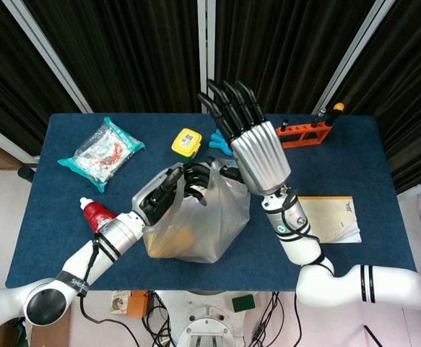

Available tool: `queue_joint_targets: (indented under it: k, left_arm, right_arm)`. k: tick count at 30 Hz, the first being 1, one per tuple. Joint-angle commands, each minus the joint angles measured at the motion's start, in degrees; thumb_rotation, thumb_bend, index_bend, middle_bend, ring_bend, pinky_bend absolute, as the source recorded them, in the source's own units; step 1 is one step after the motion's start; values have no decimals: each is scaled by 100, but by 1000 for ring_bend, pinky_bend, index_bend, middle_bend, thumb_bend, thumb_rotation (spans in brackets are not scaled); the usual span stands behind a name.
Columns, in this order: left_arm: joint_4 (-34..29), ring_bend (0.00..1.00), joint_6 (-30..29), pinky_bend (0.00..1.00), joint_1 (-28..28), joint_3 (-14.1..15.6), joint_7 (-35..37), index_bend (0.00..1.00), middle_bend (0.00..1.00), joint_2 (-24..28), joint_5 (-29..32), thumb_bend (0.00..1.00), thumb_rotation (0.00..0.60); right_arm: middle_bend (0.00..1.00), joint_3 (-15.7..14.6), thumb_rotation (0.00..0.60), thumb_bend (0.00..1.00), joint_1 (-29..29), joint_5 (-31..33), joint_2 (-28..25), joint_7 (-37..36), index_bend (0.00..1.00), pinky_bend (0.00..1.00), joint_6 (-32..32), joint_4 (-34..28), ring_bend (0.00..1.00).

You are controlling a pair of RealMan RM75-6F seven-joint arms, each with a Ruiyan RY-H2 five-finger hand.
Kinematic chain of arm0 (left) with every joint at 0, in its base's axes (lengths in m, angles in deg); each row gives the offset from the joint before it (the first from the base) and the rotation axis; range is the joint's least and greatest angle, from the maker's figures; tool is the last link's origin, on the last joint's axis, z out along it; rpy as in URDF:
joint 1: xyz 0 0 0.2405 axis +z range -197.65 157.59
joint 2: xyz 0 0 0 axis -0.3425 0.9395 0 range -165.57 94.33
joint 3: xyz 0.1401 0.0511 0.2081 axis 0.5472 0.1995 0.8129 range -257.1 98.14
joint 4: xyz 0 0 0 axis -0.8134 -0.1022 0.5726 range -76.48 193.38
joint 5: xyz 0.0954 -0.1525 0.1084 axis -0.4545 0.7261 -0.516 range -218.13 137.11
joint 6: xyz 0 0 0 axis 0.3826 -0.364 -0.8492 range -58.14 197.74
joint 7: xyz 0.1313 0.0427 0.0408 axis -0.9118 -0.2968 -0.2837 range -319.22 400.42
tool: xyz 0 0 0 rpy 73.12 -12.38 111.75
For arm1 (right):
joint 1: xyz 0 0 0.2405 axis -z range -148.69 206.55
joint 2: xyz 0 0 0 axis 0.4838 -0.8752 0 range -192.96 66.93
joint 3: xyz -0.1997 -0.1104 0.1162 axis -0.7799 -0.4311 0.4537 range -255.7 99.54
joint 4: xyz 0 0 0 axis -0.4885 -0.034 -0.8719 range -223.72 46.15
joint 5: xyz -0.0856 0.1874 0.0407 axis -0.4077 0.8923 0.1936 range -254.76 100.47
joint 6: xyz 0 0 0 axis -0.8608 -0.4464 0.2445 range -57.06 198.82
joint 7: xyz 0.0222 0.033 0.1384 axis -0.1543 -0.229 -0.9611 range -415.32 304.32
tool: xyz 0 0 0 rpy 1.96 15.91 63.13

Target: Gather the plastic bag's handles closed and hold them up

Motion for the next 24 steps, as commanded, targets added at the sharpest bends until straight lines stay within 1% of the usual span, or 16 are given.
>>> queue_joint_targets:
  k: [1,5,8,12,15,24]
  left_arm:
    - [41,350,83,489,11,17,-37,395,427,-14,-161,19,167]
    - [104,355,205,491,-50,20,-41,395,432,-23,-225,20,132]
    - [147,355,215,494,-115,6,-59,394,429,-44,-222,19,119]
    - [204,355,196,494,-218,18,-115,394,420,-43,-127,19,107]
    - [263,350,170,488,-326,35,-178,390,397,-41,5,19,77]
    - [363,322,114,468,-543,50,-285,340,360,-19,340,20,61]
  right_arm:
    - [0,7,600,110,-25,27,2,14,0,0,-16,-10,0]
    - [0,13,600,110,-85,93,12,78,0,0,-59,2,0]
    - [0,28,600,110,-135,200,40,117,0,0,-97,9,0]
    - [0,36,600,110,-210,306,89,159,0,0,-143,17,0]
    - [0,48,600,109,-280,355,144,200,0,0,-157,54,0]
    - [0,84,600,110,-403,449,219,258,0,0,-139,139,0]
